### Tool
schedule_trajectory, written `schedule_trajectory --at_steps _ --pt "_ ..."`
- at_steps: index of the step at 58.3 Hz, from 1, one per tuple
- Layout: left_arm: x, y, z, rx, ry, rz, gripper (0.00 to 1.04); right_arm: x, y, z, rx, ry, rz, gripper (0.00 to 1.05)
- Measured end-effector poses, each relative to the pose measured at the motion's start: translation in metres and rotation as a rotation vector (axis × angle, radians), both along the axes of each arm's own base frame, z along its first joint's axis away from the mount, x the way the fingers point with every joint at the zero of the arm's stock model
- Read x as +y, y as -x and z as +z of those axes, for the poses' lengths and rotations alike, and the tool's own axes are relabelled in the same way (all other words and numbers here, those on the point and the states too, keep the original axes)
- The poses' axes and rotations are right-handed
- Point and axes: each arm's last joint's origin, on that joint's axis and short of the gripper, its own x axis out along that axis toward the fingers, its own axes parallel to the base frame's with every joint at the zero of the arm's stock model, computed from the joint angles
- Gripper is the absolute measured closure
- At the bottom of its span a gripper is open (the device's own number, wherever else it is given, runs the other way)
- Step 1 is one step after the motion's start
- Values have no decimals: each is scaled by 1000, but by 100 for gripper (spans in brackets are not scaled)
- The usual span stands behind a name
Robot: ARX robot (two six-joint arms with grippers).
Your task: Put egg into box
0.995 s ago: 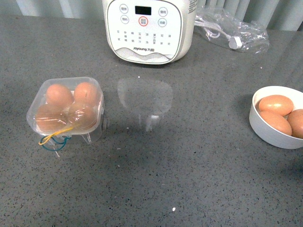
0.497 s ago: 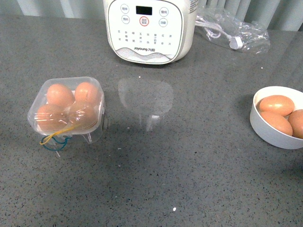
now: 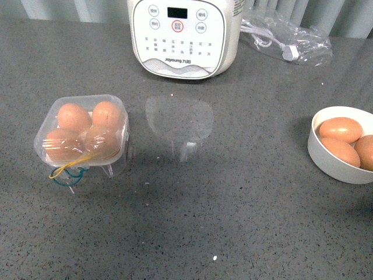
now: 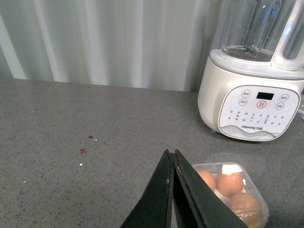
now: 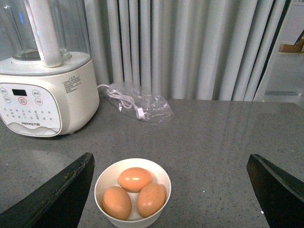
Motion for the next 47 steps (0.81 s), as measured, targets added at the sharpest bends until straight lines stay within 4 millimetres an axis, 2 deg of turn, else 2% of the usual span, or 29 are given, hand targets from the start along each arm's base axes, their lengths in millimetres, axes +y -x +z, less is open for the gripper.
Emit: schedule_trajectory --at_steps 47 --pt "0 22 -1 4 0 0 101 0 0 0 0 0 0 7"
